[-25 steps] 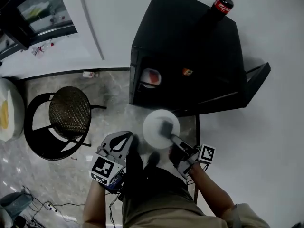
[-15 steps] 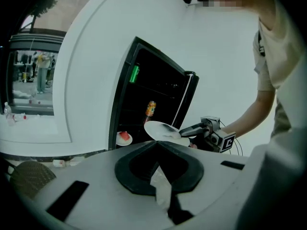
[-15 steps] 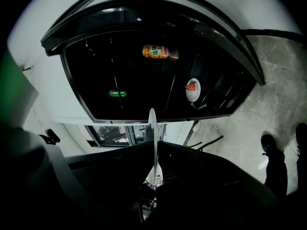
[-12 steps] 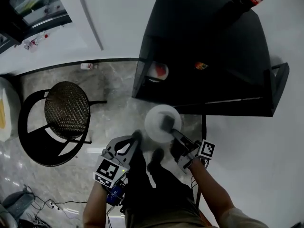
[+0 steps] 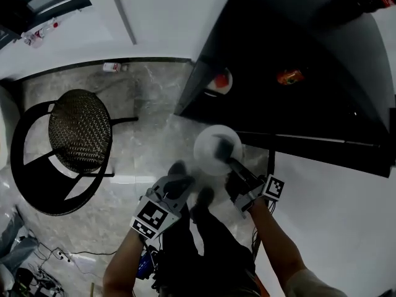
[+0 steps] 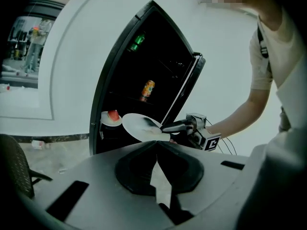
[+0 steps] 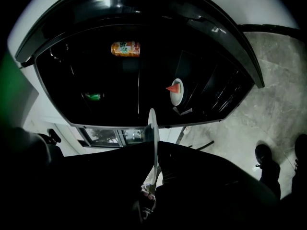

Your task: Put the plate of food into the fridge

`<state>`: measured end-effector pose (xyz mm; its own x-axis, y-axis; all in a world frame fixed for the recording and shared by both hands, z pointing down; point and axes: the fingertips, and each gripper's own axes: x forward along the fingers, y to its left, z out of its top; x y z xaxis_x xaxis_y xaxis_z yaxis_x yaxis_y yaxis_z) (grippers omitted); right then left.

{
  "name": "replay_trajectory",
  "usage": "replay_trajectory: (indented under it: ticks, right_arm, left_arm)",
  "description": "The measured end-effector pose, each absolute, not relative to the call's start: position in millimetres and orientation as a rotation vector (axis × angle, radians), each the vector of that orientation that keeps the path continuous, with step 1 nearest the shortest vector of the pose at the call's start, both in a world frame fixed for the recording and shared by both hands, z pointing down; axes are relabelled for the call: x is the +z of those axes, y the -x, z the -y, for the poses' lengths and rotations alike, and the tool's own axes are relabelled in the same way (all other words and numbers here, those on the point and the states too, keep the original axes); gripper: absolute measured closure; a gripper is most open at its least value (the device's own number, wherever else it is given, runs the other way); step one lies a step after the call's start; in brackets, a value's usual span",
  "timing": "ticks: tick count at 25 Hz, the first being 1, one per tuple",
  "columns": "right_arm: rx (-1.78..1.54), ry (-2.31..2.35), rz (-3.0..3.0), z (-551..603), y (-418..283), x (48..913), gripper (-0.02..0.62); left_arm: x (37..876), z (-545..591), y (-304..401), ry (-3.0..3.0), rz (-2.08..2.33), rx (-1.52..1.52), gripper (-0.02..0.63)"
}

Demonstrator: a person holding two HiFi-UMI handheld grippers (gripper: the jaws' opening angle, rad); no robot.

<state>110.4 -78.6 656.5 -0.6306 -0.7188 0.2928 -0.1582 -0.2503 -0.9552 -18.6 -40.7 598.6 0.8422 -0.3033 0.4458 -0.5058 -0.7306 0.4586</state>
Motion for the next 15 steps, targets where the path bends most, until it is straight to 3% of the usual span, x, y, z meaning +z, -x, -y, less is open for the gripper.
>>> replay_trajectory:
  ticks: [15]
  right_arm:
    - [-2.013,1.130,-1.613,106,-125,762,0.566]
  left_arm:
    - [715,24,-1,-2.299,0.578,0.542,0.595]
